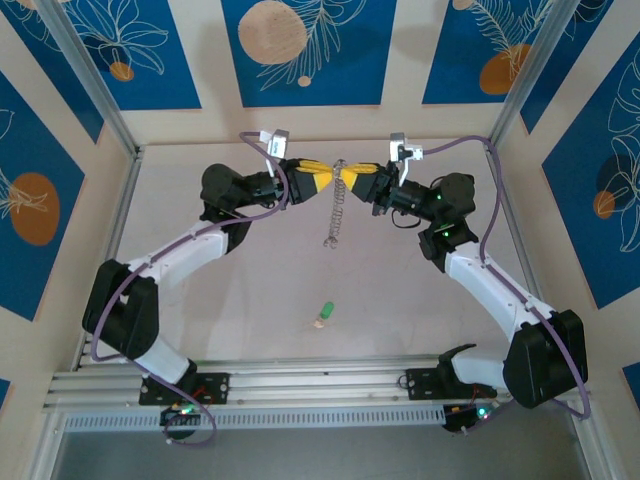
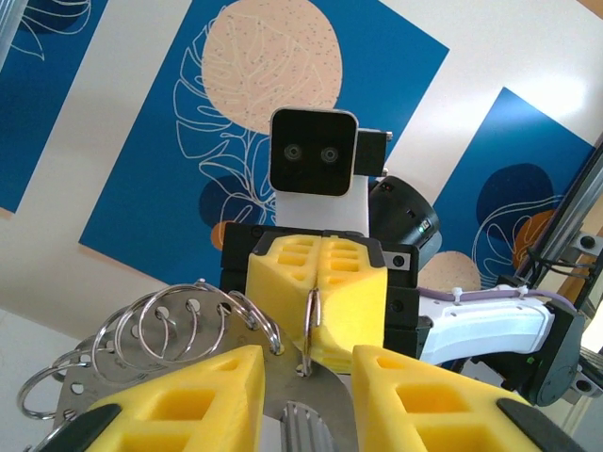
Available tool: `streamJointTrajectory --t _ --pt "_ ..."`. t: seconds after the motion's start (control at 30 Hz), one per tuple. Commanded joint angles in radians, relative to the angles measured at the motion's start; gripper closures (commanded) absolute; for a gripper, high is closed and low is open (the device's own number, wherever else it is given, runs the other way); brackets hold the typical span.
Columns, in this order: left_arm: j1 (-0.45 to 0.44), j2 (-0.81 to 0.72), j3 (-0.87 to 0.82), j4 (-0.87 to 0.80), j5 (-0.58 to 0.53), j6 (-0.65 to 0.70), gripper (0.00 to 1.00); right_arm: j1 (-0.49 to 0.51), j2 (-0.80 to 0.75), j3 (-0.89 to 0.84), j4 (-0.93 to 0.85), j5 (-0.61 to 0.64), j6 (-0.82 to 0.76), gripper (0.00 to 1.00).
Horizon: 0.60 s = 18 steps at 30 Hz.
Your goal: Put the keys on the keyring
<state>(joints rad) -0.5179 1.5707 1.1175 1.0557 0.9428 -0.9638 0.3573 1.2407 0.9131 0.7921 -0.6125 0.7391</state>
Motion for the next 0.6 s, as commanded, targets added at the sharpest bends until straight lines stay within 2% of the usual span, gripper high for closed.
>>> streamJointTrajectory --t 0.0,0.33,0.57 --pt "-0.01 0.007 0.038 0.049 0.013 -0.006 0.7 0.009 0.003 0.001 0.012 0.015 -0.023 1.0" --pt "-0.027 0.015 0.056 0.049 0.019 -0.005 0.73 0.008 0.009 -0.005 0.01 0.02 -0.024 1.0" --pt "-0.037 0.018 0.054 0.049 0.025 -0.004 0.91 0.009 0.011 -0.005 0.008 0.024 -0.026 1.0"
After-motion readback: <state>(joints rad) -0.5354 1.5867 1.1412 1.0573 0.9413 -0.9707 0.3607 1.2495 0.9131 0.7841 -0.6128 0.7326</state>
